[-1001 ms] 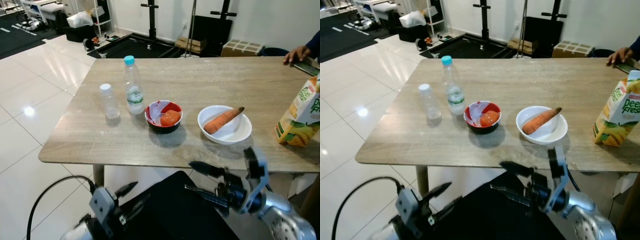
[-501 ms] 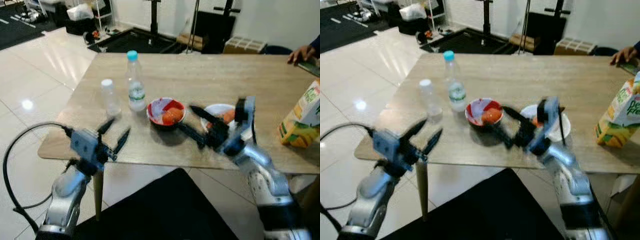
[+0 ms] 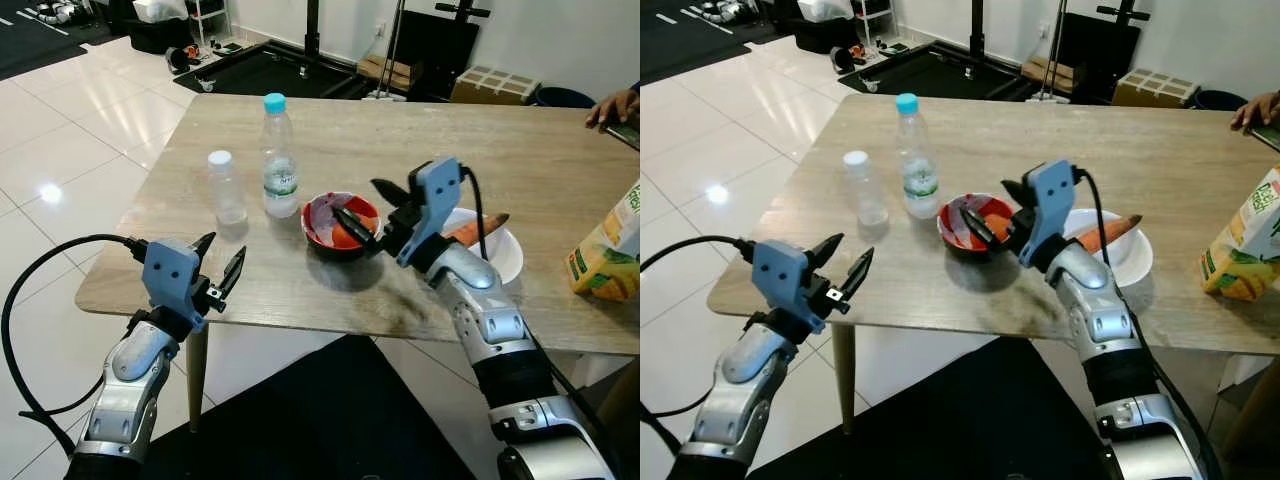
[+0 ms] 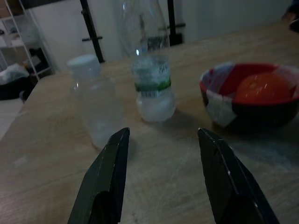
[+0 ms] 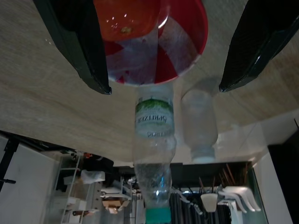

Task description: Restocking fridge

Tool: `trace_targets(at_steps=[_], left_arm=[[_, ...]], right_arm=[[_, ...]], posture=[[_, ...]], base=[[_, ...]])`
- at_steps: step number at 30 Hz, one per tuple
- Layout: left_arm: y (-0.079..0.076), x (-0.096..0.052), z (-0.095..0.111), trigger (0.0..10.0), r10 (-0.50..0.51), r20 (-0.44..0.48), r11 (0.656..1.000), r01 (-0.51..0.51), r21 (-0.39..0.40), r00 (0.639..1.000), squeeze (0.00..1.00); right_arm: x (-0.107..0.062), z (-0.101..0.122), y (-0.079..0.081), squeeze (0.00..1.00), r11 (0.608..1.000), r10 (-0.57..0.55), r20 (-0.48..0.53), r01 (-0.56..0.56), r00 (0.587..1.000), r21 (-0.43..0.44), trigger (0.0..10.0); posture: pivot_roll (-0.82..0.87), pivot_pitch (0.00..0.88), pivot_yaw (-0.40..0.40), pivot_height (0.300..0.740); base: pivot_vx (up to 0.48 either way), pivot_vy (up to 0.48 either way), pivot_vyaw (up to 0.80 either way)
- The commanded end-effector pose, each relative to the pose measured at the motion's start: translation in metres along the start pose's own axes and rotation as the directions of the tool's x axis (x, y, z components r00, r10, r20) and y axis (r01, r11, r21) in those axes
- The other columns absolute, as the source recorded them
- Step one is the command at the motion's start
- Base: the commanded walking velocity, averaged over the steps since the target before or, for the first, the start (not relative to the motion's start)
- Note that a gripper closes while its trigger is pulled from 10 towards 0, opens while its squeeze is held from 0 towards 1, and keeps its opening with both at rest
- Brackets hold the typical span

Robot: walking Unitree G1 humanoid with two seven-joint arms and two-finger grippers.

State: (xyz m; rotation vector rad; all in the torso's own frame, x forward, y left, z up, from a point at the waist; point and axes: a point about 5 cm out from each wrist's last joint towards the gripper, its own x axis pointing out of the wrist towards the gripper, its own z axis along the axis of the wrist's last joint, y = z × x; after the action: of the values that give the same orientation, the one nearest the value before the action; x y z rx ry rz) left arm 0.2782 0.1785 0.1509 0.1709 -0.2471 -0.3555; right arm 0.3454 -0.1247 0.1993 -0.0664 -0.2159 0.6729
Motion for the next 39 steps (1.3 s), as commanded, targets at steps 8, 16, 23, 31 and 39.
trace_targets(at_steps=[8, 16, 23, 31, 39], left_arm=[[-0.004, 0.001, -0.006, 10.0, -0.019, -0.059, 1.0, 0.02, 0.018, 0.998, 0.0], [-0.014, 0.006, -0.009, 10.0, -0.075, -0.082, 0.997, 0.075, 0.0, 0.994, 0.0], [-0.022, 0.009, -0.008, 10.0, -0.101, -0.08, 0.995, 0.101, -0.005, 0.992, 0.0], [-0.023, 0.004, -0.009, 10.0, -0.105, -0.094, 0.994, 0.106, -0.003, 0.99, 0.0], [-0.025, 0.003, -0.01, 10.0, -0.111, -0.104, 0.994, 0.111, -0.011, 0.988, 0.0]], right_arm=[[0.001, -0.009, 0.035, 0.3, 0.938, 0.304, -0.113, -0.318, 0.946, -0.14, 10.0], [0.011, -0.018, 0.049, 0.4, 0.878, 0.406, -0.197, -0.441, 0.892, -0.187, 10.0], [0.032, -0.022, 0.036, 0.43, 0.897, 0.29, -0.281, -0.362, 0.915, -0.253, 10.0], [0.044, -0.022, 0.028, 0.41, 0.869, 0.28, -0.367, -0.397, 0.887, -0.297, 10.0], [0.044, -0.03, 0.022, 0.38, 0.805, 0.319, -0.523, -0.517, 0.79, -0.29, 10.0]], posture=[[-0.14, 0.118, 0.027, 0.74], [-0.14, 0.119, 0.034, 0.74], [-0.13, 0.122, 0.027, 0.74], [-0.12, 0.126, 0.011, 0.74], [-0.12, 0.127, 0.007, 0.74]], base=[[0.0, 0.0, 0.0], [0.0, 0.0, 0.0], [0.0, 0.0, 0.0], [0.0, 0.0, 0.0], [0.0, 0.0, 0.0]])
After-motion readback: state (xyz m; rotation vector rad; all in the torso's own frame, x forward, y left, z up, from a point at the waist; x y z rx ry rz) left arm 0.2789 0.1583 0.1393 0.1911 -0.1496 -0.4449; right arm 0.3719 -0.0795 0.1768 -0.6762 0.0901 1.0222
